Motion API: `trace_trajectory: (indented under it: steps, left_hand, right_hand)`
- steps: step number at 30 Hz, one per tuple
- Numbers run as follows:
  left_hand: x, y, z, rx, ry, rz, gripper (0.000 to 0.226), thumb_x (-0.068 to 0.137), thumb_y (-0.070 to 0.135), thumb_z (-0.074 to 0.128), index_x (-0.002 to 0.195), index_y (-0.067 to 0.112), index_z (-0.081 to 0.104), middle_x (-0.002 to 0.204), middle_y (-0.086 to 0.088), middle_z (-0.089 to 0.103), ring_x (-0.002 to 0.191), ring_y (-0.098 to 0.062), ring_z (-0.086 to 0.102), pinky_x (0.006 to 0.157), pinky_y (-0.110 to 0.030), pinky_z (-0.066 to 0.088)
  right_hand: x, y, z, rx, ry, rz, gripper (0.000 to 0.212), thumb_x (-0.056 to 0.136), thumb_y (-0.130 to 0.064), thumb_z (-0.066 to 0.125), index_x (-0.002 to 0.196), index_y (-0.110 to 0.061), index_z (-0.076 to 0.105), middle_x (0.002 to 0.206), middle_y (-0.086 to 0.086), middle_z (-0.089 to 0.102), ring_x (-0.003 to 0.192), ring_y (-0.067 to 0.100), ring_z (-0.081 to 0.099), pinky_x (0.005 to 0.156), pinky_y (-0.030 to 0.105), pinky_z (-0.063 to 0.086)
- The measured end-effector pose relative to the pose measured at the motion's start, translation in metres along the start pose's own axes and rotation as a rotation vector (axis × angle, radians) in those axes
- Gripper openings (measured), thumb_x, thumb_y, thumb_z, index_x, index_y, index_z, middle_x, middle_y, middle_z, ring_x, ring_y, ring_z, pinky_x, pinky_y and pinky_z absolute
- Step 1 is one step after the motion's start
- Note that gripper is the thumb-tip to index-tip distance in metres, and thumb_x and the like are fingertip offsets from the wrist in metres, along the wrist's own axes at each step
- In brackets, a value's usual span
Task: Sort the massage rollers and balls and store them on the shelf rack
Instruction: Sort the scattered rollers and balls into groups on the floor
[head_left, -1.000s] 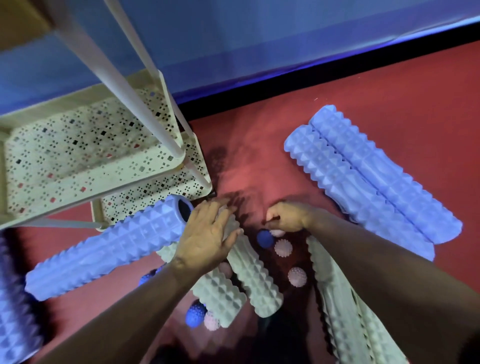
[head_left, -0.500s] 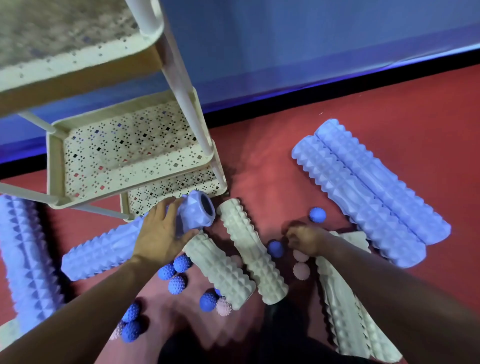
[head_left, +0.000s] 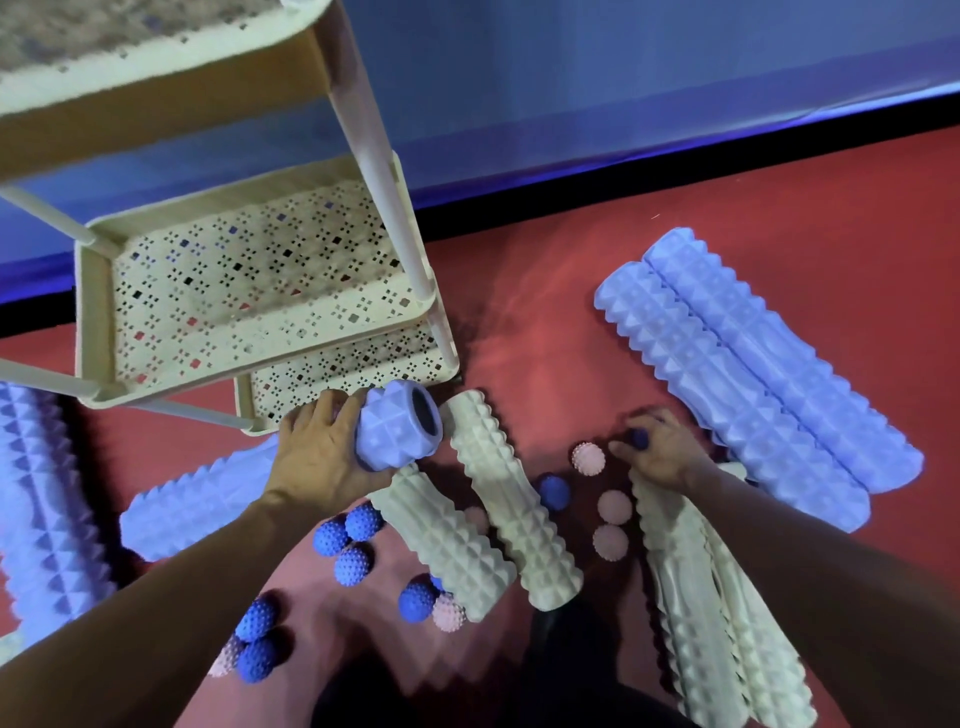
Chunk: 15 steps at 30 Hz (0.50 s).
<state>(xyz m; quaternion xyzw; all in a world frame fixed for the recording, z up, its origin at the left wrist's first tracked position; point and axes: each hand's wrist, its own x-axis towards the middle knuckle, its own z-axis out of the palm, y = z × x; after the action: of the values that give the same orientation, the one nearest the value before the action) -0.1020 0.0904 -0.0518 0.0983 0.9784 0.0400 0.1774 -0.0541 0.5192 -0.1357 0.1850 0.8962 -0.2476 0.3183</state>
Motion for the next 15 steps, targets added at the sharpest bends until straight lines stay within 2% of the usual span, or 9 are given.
trace_trajectory:
  steps: [1, 3, 5, 7, 8, 9, 10, 12, 15]
  left_hand:
    - [-0.001, 0.003, -0.002, -0.057, 0.008, 0.014, 0.106, 0.053, 0.079, 0.054, 0.141, 0.021, 0.044, 0.118, -0.005, 0.047, 0.104, -0.035, 0.052, 0.094, -0.05, 0.044]
    - [-0.001, 0.015, -0.009, -0.051, 0.018, 0.053, 0.103, 0.054, 0.075, 0.056, 0.142, 0.022, 0.044, 0.118, -0.006, 0.045, 0.103, -0.033, 0.05, 0.089, -0.049, 0.047]
    - [-0.002, 0.034, -0.017, 0.024, 0.017, 0.121, 0.102, 0.054, 0.072, 0.059, 0.143, 0.024, 0.044, 0.118, -0.004, 0.043, 0.106, -0.031, 0.046, 0.09, -0.047, 0.043]
    - [-0.006, 0.057, -0.026, 0.06, 0.033, 0.202, 0.098, 0.054, 0.071, 0.06, 0.139, 0.026, 0.046, 0.115, -0.003, 0.042, 0.104, -0.029, 0.046, 0.087, -0.046, 0.041]
    - [-0.008, 0.069, -0.031, 0.07, 0.042, 0.242, 0.095, 0.054, 0.071, 0.06, 0.136, 0.026, 0.047, 0.115, -0.003, 0.043, 0.104, -0.029, 0.046, 0.085, -0.045, 0.041]
    - [-0.011, 0.082, -0.037, 0.073, 0.05, 0.276, 0.093, 0.054, 0.072, 0.058, 0.134, 0.025, 0.048, 0.115, -0.003, 0.043, 0.103, -0.029, 0.047, 0.083, -0.044, 0.04]
    - [-0.014, 0.093, -0.042, 0.074, 0.054, 0.31, 0.093, 0.055, 0.073, 0.057, 0.134, 0.025, 0.047, 0.116, -0.004, 0.044, 0.103, -0.029, 0.047, 0.083, -0.043, 0.04]
    - [-0.022, 0.117, -0.051, 0.081, 0.04, 0.385, 0.099, 0.058, 0.078, 0.054, 0.14, 0.024, 0.042, 0.12, -0.005, 0.043, 0.106, -0.03, 0.045, 0.085, -0.044, 0.041]
    - [-0.037, 0.154, -0.063, 0.078, 0.008, 0.509, 0.103, 0.059, 0.078, 0.055, 0.145, 0.025, 0.036, 0.122, -0.004, 0.041, 0.109, -0.028, 0.045, 0.088, -0.045, 0.042]
  right_hand:
    - [-0.002, -0.006, 0.001, 0.039, 0.015, -0.048, 0.049, 0.09, -0.043, 0.072, 0.132, -0.02, 0.062, 0.142, 0.007, 0.048, 0.131, 0.023, 0.05, 0.113, 0.023, 0.028]
    - [-0.004, -0.017, 0.003, 0.22, 0.006, -0.107, 0.037, 0.091, -0.028, 0.074, 0.124, -0.013, 0.066, 0.127, 0.007, 0.062, 0.113, 0.019, 0.06, 0.093, 0.003, 0.036]
    - [-0.01, -0.03, 0.004, 0.343, -0.057, -0.132, 0.032, 0.092, -0.019, 0.072, 0.122, -0.009, 0.067, 0.111, 0.004, 0.069, 0.099, 0.016, 0.065, 0.077, -0.002, 0.039]
    - [-0.019, -0.042, 0.003, 0.394, -0.084, -0.162, 0.028, 0.096, -0.02, 0.067, 0.122, -0.011, 0.068, 0.105, 0.001, 0.07, 0.091, 0.011, 0.065, 0.083, 0.007, 0.047]
    - [-0.024, -0.047, 0.001, 0.458, -0.082, -0.154, 0.025, 0.098, -0.021, 0.064, 0.121, -0.013, 0.068, 0.107, 0.003, 0.071, 0.091, 0.012, 0.066, 0.089, 0.019, 0.052]
    - [-0.029, -0.051, -0.003, 0.557, -0.084, -0.122, 0.023, 0.1, -0.023, 0.061, 0.12, -0.015, 0.067, 0.111, 0.006, 0.072, 0.092, 0.015, 0.067, 0.088, 0.028, 0.055]
    - [-0.035, -0.055, -0.009, 0.685, -0.112, -0.077, 0.024, 0.101, -0.028, 0.059, 0.121, -0.017, 0.065, 0.117, 0.008, 0.072, 0.094, 0.017, 0.069, 0.084, 0.031, 0.056]
    - [-0.048, -0.063, -0.026, 0.913, -0.286, 0.006, 0.039, 0.098, -0.045, 0.059, 0.125, -0.018, 0.065, 0.122, 0.008, 0.072, 0.099, 0.021, 0.072, 0.083, 0.034, 0.057]
    - [-0.067, -0.075, -0.06, 1.042, -0.633, 0.01, 0.065, 0.088, -0.064, 0.062, 0.128, -0.013, 0.067, 0.122, 0.009, 0.07, 0.106, 0.024, 0.069, 0.093, 0.042, 0.056]
